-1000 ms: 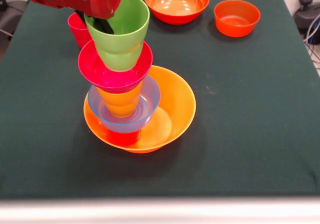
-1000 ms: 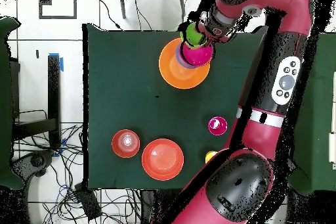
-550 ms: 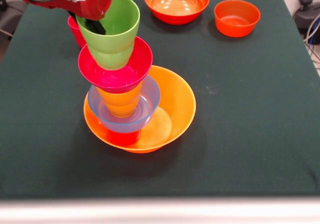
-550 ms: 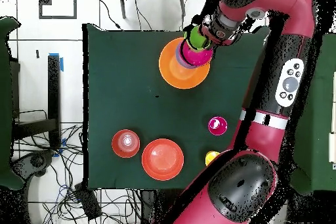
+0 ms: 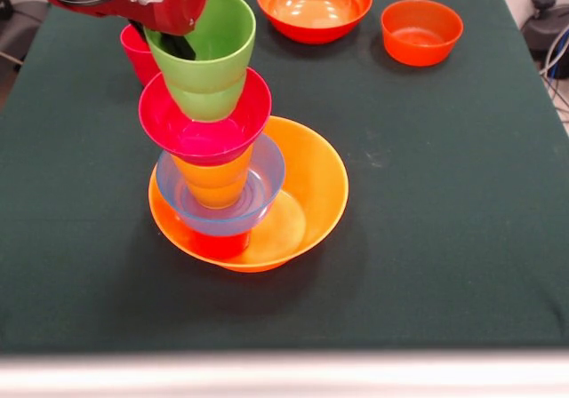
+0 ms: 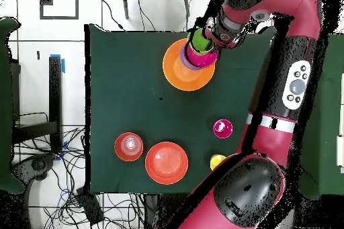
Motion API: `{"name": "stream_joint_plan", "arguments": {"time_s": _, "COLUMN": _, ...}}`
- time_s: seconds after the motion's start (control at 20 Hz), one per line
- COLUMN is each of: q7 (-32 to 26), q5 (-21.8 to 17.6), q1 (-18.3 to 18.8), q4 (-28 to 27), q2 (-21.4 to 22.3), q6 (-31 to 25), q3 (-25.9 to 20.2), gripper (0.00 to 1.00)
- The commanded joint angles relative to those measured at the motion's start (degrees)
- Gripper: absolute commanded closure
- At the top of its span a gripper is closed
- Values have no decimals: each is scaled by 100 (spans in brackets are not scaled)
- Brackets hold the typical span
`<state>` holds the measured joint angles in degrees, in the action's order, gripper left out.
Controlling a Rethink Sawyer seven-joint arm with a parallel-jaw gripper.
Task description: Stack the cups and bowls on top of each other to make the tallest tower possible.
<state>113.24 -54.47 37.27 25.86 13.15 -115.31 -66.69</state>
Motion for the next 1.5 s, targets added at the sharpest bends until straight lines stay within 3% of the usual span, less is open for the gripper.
{"name": "stream_joint_plan", "arguments": {"time_s": 0.05, "q7": -1622, "q5": 23, "q1": 10, "q4": 534, "q2": -78, "q6": 595, "q3": 551, "gripper": 100}}
{"name": "stream_joint_plan", "arguments": {"time_s": 1.5, "q7": -1708, "q5": 187, "q1": 35, "q4": 765, "q2": -44, "q6": 899, "q3": 872, "gripper": 100}}
